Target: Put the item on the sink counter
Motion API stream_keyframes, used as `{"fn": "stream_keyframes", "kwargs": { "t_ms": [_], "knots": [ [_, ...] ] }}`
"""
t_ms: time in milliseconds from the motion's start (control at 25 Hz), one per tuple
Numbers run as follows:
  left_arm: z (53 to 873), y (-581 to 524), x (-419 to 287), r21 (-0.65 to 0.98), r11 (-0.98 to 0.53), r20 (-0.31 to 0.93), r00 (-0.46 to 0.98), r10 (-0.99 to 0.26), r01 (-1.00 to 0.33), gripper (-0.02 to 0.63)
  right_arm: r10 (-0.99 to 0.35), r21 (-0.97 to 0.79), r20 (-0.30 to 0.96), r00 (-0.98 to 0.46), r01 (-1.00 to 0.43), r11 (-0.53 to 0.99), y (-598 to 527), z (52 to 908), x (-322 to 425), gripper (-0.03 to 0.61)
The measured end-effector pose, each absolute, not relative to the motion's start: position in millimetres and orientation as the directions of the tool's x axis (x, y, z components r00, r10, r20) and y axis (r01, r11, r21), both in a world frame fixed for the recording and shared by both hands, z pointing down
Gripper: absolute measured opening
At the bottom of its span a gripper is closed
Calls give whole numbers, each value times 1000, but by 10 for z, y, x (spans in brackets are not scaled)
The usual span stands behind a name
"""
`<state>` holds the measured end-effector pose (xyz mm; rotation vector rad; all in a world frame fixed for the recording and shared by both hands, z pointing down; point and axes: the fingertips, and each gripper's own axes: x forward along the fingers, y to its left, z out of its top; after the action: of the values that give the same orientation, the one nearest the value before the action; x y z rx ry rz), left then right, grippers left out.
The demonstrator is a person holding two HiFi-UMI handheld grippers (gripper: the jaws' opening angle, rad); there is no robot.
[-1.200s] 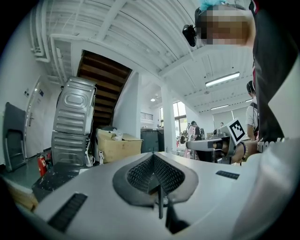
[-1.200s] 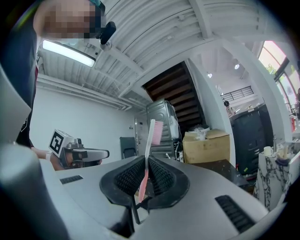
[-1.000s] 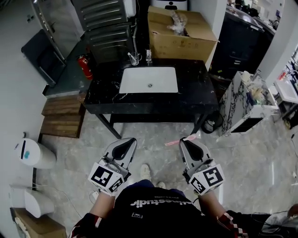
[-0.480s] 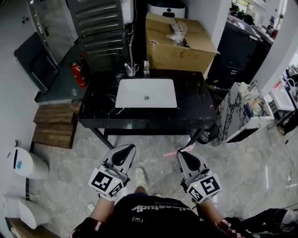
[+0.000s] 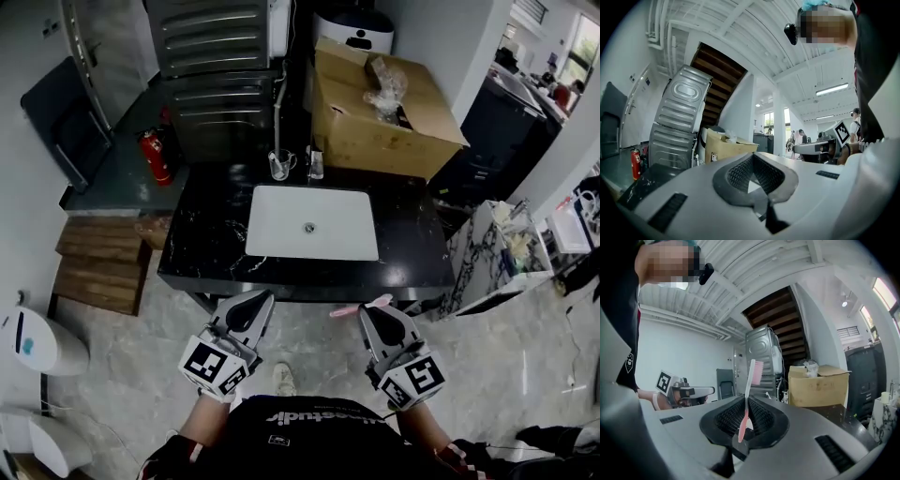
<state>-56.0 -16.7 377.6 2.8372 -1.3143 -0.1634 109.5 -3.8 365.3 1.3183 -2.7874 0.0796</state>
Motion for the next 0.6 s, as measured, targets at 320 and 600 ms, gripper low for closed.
{"fn": "stream_keyframes", "kwargs": {
  "t_ms": [320,600],
  "knots": [
    [3764,-813,-1083,59,-653,-103,646,-756,-755,15,-776,-12,89,-624,-780,626,-665,3627,584,55],
    [3738,-1072,-1252,37,-669,-102,663,-741,-742,14,-789,-2,99,-606,-793,609,-879,3618,416,55]
  ]
}}
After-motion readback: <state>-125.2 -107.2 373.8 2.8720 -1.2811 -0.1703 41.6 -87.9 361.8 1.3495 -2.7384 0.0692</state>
